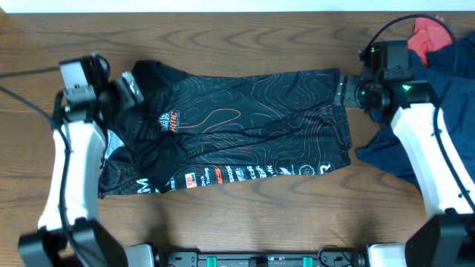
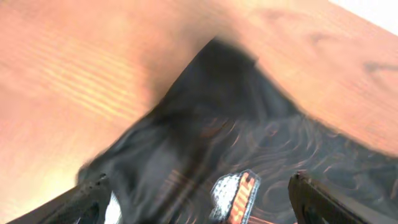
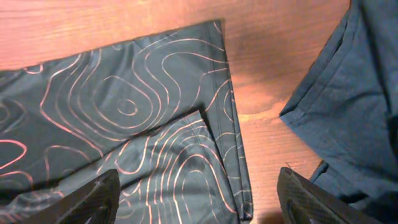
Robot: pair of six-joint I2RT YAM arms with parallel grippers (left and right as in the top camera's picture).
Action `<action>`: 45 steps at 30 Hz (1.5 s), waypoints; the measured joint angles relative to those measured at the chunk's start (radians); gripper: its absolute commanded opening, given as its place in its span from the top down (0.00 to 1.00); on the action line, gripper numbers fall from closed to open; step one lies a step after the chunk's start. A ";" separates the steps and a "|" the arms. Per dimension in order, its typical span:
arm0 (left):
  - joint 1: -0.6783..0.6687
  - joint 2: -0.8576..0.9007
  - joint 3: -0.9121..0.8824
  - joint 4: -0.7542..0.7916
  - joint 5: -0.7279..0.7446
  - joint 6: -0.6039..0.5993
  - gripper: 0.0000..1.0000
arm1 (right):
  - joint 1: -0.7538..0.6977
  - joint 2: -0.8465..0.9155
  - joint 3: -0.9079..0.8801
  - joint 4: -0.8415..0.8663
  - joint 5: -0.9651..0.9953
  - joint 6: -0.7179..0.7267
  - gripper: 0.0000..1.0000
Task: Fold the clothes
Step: 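Grasp the jersey's top corners with both grippers and pull them apart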
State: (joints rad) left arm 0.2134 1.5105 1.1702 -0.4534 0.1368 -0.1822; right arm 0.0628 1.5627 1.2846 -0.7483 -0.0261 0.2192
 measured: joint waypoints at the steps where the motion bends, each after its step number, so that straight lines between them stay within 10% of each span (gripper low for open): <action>1: 0.000 0.044 0.035 0.009 0.016 0.005 0.08 | 0.000 -0.001 0.000 -0.007 -0.001 0.000 0.21; 19: -0.002 0.715 0.502 0.123 0.113 0.060 0.12 | 0.000 0.006 -0.003 -0.047 -0.008 0.000 0.23; 24: -0.012 0.774 0.502 0.145 0.114 0.061 0.40 | 0.000 0.006 -0.003 -0.040 -0.008 -0.001 0.25; 29: -0.033 0.786 0.508 0.150 0.120 0.075 0.89 | 0.000 0.006 -0.003 0.017 -0.007 -0.002 0.26; 45: -0.040 0.559 0.512 -0.174 0.184 0.030 0.92 | -0.050 0.364 0.071 0.440 0.026 -0.064 0.25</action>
State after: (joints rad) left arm 0.1734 2.0693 1.6825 -0.6273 0.3206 -0.1524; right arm 0.0132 1.9270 1.3556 -0.3080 -0.0002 0.1551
